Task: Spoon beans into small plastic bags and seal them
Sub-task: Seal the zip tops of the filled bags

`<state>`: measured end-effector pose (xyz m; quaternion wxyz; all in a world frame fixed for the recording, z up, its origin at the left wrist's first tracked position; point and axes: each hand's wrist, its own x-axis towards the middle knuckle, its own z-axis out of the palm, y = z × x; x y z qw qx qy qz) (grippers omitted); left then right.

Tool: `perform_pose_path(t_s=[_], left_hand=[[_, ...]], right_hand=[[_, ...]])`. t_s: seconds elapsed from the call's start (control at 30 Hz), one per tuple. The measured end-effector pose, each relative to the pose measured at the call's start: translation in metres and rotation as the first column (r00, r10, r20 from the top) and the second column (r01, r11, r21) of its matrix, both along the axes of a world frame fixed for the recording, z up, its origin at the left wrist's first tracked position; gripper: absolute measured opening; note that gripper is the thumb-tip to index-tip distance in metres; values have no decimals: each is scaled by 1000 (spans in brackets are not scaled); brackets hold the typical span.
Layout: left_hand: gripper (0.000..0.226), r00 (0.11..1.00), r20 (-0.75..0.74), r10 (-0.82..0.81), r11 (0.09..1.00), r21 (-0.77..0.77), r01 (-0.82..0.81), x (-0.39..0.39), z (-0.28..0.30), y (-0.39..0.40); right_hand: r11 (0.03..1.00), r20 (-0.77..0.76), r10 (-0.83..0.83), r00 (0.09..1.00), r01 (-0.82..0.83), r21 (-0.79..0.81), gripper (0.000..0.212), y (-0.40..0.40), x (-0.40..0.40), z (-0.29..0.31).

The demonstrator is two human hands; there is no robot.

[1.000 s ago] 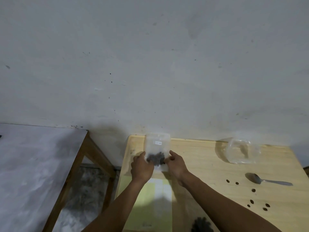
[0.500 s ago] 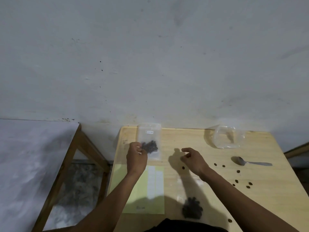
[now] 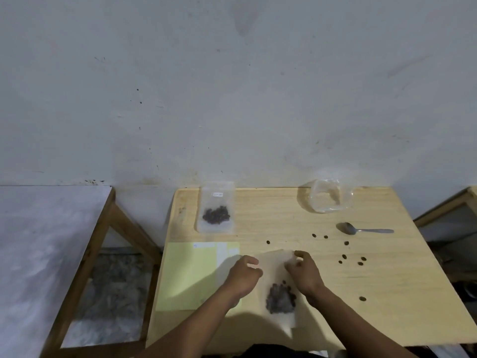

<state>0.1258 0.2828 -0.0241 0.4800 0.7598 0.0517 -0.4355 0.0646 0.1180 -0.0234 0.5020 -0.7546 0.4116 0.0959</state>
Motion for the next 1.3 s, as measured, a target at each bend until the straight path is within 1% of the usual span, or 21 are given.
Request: perform_pose_path(t_s=[0.07,0.17,0.3,0.37,0.47,0.53,0.57,0.63,0.67,0.7,0.77,0.83,0.87,0.9,0.93,1.03,1.13,1.17,1.2,1.23,1.3], left_hand=[[29,996,43,81,997,-14,-80,-5,4,3],[27,963,129,236,971,-72,-228,-10,8,12],[9,925,224,306,950,-138,-280,-13,15,36],[9,908,234,347,933,-181,-310,-14,21,52],[14,861,238,449,888,-221,-402,-13,28,82],[17,817,297,494,868,-227,-442,-12,31,105],[19,790,328,518,855,-229,-466,-12,32,117],[21,731,337,593,805,-245,-540,-11,32,141],[20,702,318,637,771,-260,-581,-11,32,152],[17,674,297,677,736,-274,-619,-12,33,162],[11,614,263,745,667,-308,-678,-12,35,180],[9,571,251,781,624,-337,-705,-15,39,194],[9,562,251,788,615,-342,-710,-16,40,199],[10,559,254,789,614,-338,-713,-17,41,204],[10,561,261,786,619,-329,-714,-18,40,208],[10,569,286,771,636,-305,-709,-19,40,216],[10,577,292,763,646,-302,-701,-20,43,213],[10,583,296,757,653,-297,-697,-20,44,211],[9,589,299,751,660,-294,-692,-20,45,208],[9,595,304,744,667,-291,-686,-20,46,204],[8,609,320,726,687,-288,-667,-19,48,198]], right_hand=[[992,61,-64,996,57,113,12,3,-2,7],[957,117,-91,989,54,287,21,9,0,23],[872,149,-90,985,5,490,18,27,12,37],[848,159,-54,986,-38,529,17,42,19,40],[848,208,22,978,-128,514,16,67,31,44],[855,245,62,968,-178,488,27,83,37,41],[873,255,84,963,-195,447,30,91,39,37],[911,279,188,942,-274,309,24,106,39,25],[914,286,303,909,-362,181,19,112,38,17],[878,272,451,850,-477,38,17,117,36,7],[699,170,715,678,-688,-193,19,128,32,-9],[465,62,877,476,-811,-355,20,138,29,-24],[348,-11,920,391,-831,-433,22,142,26,-31],[264,-66,938,340,-825,-500,26,146,24,-38],[238,-92,936,339,-804,-545,27,148,22,-39],[262,-95,918,386,-769,-583,26,154,18,-38],[346,-44,904,426,-787,-511,21,157,20,-37],[393,-1,895,446,-791,-470,17,157,21,-37],[472,50,867,496,-785,-400,13,156,22,-34],[567,106,818,566,-760,-319,11,155,24,-30],[709,188,705,684,-682,-179,11,149,29,-20]])
